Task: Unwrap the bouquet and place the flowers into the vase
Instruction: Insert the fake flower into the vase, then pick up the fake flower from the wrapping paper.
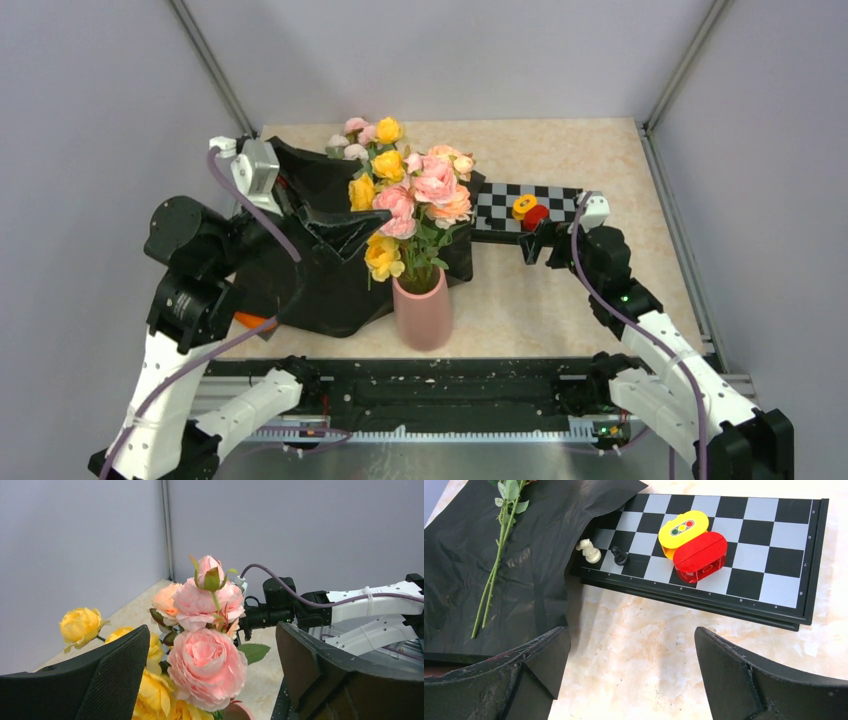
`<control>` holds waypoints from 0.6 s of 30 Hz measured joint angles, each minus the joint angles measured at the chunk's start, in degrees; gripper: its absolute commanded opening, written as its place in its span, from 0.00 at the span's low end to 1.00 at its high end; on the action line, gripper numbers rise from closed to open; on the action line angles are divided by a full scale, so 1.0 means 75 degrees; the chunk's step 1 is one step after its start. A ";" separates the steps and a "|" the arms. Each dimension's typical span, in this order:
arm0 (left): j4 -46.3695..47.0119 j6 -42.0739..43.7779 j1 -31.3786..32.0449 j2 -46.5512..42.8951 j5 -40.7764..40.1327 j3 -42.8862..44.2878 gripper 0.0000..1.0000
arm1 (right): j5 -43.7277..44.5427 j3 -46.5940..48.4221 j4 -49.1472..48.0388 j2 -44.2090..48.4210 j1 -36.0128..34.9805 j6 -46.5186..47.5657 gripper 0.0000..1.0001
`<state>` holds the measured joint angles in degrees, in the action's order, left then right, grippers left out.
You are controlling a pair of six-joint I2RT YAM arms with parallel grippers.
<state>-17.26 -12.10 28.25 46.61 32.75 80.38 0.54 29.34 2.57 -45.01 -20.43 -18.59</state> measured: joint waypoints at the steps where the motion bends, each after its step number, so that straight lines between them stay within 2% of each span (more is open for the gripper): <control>1: 0.0012 -0.0003 0.0000 0.0149 0.0076 0.0131 0.99 | 0.0000 -0.0003 0.0000 0.0000 0.0000 0.0000 0.97; 7: 0.0064 -0.0085 0.0000 0.1090 0.0565 0.0446 0.97 | -0.0003 -0.0006 0.0000 0.0000 0.0000 0.0000 0.97; 8: 0.0073 -0.0114 0.0000 0.1218 0.0632 0.0446 0.93 | -0.0003 -0.0006 0.0000 0.0000 0.0003 0.0000 0.97; 10: 0.0064 -0.0195 0.0000 0.1480 0.0711 0.0443 0.75 | -0.0003 -0.0006 0.0000 0.0000 0.0009 0.0000 0.97; 11: 0.0067 -0.0251 0.0000 0.1580 0.0758 0.0437 0.70 | -0.0003 -0.0006 0.0000 0.0000 0.0012 0.0000 0.97; 18: 0.0157 -0.0388 0.0000 0.1559 0.1227 0.0160 0.60 | -0.0003 -0.0012 0.0000 0.0000 0.0017 0.0000 0.97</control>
<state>-16.08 -15.00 28.25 58.30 41.95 81.58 0.51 29.26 2.57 -45.01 -20.29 -18.59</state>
